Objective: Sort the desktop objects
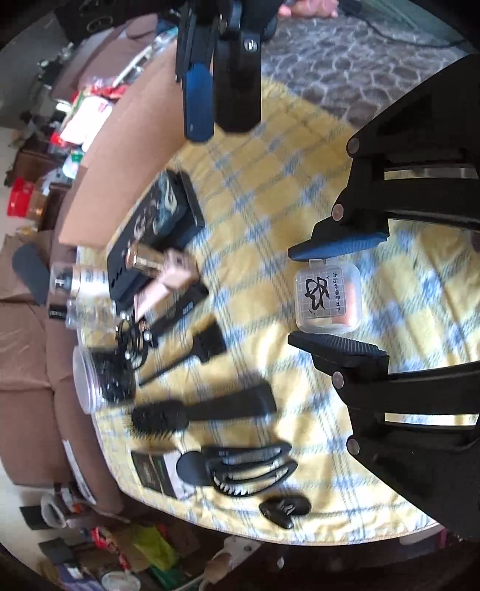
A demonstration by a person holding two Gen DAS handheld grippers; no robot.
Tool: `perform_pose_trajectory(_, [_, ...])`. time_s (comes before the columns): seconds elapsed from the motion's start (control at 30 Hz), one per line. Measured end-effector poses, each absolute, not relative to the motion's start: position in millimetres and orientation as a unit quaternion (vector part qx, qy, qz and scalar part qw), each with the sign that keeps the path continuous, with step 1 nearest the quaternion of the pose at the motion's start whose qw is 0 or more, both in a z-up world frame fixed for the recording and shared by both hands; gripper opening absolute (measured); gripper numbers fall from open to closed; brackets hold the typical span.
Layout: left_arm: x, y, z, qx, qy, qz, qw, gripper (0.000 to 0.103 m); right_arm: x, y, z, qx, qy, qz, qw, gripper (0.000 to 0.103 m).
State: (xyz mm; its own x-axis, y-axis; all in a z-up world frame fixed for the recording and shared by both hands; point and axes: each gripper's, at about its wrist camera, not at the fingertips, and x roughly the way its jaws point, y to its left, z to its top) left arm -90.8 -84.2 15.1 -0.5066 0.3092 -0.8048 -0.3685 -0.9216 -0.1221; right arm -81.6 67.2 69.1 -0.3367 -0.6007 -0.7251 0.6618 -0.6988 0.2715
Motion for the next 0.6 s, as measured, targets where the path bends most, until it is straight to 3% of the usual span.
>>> perform_pose_trajectory(0.37, [-55.3,-184.4,88.4,-0.371,-0.081,0.914,0.141,0.036,-57.7,45.5,92.5,0.372,0.038,-0.812,0.447,0.060])
perform_pose_trajectory(0.4, [-56.0,-201.5,94.6,-0.363,-0.097,0.918,0.130,0.036,-56.8,37.9,94.3,0.373,0.029,-0.809,0.452,0.058])
perform_pose_trajectory(0.47, [-58.6,-234.9,106.8,-0.341,-0.128,0.926,0.105,0.036,-53.9,17.7,97.1,0.371,0.029,-0.808,0.456,0.044])
perform_pose_trajectory(0.6, [-62.2,-283.3,116.9,-0.312,-0.187,0.928,0.076,0.036,-53.5,-39.5,96.7,0.367,0.012,-0.804,0.468,0.041])
